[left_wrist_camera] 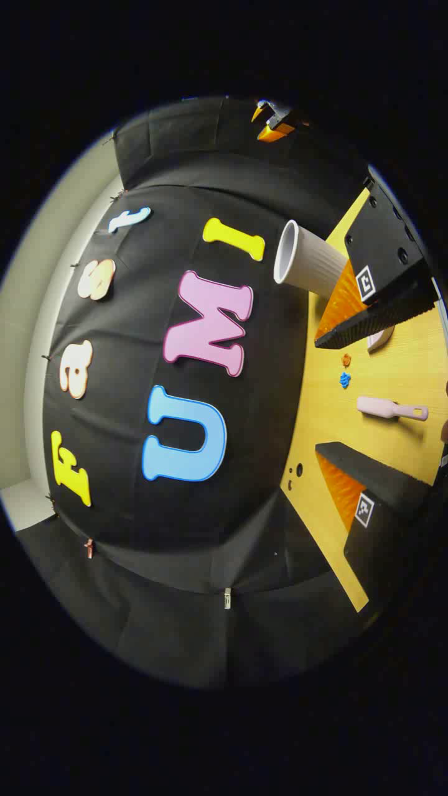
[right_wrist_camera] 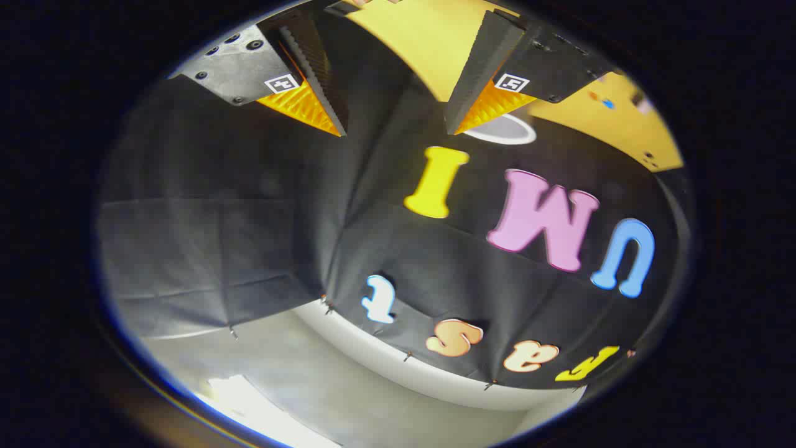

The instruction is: Pick up the small broom and dustpan from the desktop, sweep the trash into the dustpan with the broom, and then empty the trash into the garbage bin.

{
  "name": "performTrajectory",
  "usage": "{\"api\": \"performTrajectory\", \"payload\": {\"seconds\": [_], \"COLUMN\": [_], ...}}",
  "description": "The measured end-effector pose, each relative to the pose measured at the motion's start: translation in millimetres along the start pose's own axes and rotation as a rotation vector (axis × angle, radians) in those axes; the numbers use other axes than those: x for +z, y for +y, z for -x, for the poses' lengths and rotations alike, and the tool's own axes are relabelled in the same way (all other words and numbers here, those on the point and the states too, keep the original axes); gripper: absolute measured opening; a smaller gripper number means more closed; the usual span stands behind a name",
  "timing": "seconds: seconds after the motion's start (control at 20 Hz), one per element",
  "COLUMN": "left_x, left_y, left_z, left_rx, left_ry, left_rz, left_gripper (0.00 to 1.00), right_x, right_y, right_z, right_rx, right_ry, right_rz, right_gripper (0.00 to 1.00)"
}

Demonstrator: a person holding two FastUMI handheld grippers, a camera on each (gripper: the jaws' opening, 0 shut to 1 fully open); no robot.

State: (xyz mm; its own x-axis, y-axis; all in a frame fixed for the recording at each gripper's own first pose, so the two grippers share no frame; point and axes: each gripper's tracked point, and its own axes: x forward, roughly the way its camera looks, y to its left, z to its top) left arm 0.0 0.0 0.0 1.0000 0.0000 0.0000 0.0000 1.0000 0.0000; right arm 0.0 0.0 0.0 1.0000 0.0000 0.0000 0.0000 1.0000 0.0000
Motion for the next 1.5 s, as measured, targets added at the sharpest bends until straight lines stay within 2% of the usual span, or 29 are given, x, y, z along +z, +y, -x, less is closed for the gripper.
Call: {"api": "performTrajectory", "payload": {"seconds": [0.1,0.2,0.3,0.45,0.55,0.75,0.9,1.0,1.1,1.3,1.5], "left_x": [9,20,26,25,19,12,7,1,-6,-19,-29], "left_y": [-2,-10,-14,-23,-31,-34,-35,-28,-19,-4,12], "left_z": [-20,-39,-60,-82,-93,-108,-111,-109,-103,-95,-85], "left_rx": [0.016,0.019,0.046,0.069,0.054,0.026,-0.014,-0.027,-0.024,-0.029,-0.013], "left_ry": [-0.002,-0.023,-0.023,0.001,0.033,0.061,0.058,0.071,0.085,0.116,0.149], "left_rz": [-0.013,-0.018,-0.037,-0.069,-0.082,-0.076,-0.077,-0.068,-0.062,-0.072,-0.061], "left_gripper": [0.95,0.96,0.95,0.95,0.96,0.96,0.96,0.96,0.96,0.96,0.96], "right_x": [-4,-9,-17,-49,-59,-88,-107,-108,-105,-103,-121], "right_y": [77,128,170,207,210,199,197,201,208,226,235], "right_z": [-13,-26,-34,-38,-46,-54,-47,-40,-36,-27,-12], "right_rx": [0.159,0.281,0.391,0.499,0.493,0.411,0.382,0.373,0.394,0.482,0.501], "right_ry": [0.04,0.064,0.096,0.199,0.229,0.308,0.412,0.427,0.416,0.434,0.51], "right_rz": [-0.052,-0.08,-0.121,-0.18,-0.193,-0.148,-0.17,-0.174,-0.142,-0.103,-0.076], "right_gripper": [0.97,0.98,0.97,0.98,0.98,0.98,0.98,0.98,0.98,0.98,0.98]}}
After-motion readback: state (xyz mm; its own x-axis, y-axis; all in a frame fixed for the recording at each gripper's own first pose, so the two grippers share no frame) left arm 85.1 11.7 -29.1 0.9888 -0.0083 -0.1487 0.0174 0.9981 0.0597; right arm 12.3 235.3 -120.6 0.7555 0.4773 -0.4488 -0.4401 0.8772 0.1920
